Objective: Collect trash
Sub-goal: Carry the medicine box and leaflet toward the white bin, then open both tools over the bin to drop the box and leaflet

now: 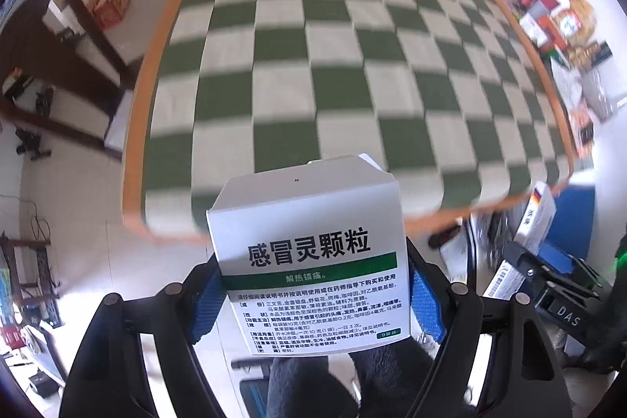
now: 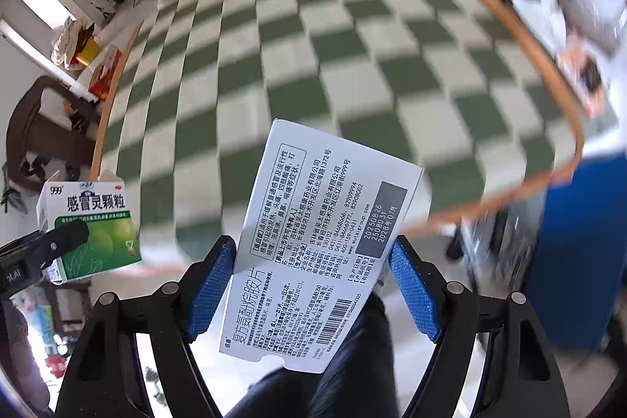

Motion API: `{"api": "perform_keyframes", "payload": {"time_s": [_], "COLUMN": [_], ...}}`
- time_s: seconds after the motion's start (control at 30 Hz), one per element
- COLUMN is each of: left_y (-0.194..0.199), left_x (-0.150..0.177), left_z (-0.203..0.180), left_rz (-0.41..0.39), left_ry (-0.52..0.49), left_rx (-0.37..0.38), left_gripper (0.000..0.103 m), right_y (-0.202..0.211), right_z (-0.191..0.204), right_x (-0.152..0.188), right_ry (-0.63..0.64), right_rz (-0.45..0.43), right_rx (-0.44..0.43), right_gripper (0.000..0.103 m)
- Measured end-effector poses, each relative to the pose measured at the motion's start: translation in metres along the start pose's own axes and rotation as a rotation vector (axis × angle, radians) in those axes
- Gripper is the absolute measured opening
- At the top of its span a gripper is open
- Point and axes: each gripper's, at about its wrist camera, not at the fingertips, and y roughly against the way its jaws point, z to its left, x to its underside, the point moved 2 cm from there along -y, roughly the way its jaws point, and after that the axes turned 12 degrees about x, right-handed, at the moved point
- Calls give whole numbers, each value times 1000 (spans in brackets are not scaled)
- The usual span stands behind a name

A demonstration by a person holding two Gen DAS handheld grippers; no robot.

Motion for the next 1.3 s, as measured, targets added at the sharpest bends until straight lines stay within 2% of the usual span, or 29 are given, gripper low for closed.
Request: {"api": "perform_keyframes", "payload": {"time_s": [0.1, 0.2, 0.33, 0.47, 0.63, 0.73, 0.8, 0.9, 1.0, 1.03, 1.07, 1.1, 1.17, 1.2, 1.23, 1.3], "left_y": [-13, -37, -91, -164, -268, -319, -348, -395, -419, -424, -425, -424, -425, -425, -425, -421], "left_x": [34, 66, 95, 114, 131, 138, 139, 141, 144, 145, 147, 150, 153, 156, 157, 159], "left_z": [11, 23, 36, 55, 87, 105, 110, 123, 136, 141, 145, 150, 160, 166, 170, 177], "left_rz": [37, 87, 151, 214, 283, 306, 325, 357, 366, 361, 354, 348, 346, 347, 346, 336], "left_ry": [22, 74, 132, 195, 254, 257, 254, 241, 239, 230, 221, 211, 194, 198, 203, 200], "left_rx": [-2, 10, 11, 32, 61, 81, 106, 106, 104, 93, 82, 62, 14, 11, 6, -8], "left_gripper": [78, 78, 78, 78, 78, 78, 79, 80, 81, 85, 95, 100, 103, 103, 103, 103], "right_y": [-12, -32, -80, -150, -263, -325, -356, -408, -443, -454, -463, -474, -487, -492, -495, -497], "right_z": [3, 4, 1, -1, -4, 1, 5, 15, 26, 32, 37, 43, 51, 53, 55, 61], "right_x": [55, 90, 129, 159, 205, 231, 243, 257, 262, 265, 266, 270, 274, 275, 276, 279], "right_ry": [15, 53, 65, 80, 63, 66, 77, 75, 77, 81, 85, 85, 82, 88, 95, 112], "right_rz": [82, 136, 213, 270, 367, 416, 420, 424, 420, 417, 421, 431, 449, 451, 446, 431], "right_rx": [-16, -6, -30, -46, -99, -126, -132, -142, -155, -164, -170, -172, -188, -180, -167, -158], "right_gripper": [81, 81, 81, 81, 81, 81, 81, 81, 81, 81, 82, 82, 84, 88, 100, 103]}}
